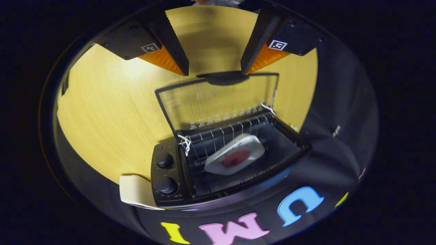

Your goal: Open the toaster oven, put the food inside, and close the toaster oven door.

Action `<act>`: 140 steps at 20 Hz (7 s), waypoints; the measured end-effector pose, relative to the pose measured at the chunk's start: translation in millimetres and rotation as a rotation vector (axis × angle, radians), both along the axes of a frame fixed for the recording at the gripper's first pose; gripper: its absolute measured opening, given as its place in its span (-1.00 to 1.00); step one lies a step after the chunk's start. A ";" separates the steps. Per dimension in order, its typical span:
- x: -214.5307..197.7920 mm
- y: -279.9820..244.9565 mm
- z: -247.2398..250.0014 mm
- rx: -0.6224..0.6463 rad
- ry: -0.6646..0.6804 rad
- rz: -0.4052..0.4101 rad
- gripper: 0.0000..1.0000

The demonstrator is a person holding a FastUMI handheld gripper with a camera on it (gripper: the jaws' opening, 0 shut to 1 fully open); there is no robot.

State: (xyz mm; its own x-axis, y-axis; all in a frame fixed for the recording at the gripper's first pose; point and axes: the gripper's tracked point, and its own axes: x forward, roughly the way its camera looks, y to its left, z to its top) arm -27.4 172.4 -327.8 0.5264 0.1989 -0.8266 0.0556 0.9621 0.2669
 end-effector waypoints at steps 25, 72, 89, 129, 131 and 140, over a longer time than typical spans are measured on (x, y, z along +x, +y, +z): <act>15.2 29.5 -48.0 -0.263 -0.030 0.114 0.97; 30.7 -225.9 318.6 -0.299 -0.909 -0.151 0.96; 56.1 -207.6 330.9 -0.239 -0.950 -0.113 0.96; 79.8 -499.5 231.4 -0.201 -0.832 -0.174 0.97; 91.5 -498.3 232.8 -0.187 -0.856 -0.187 0.99; 103.3 -528.4 219.2 -0.199 -0.989 -0.198 0.96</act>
State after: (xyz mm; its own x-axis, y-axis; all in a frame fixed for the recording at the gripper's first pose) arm 75.9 -356.0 -108.6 0.9981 -0.0592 -0.0141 0.0604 0.9914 0.1163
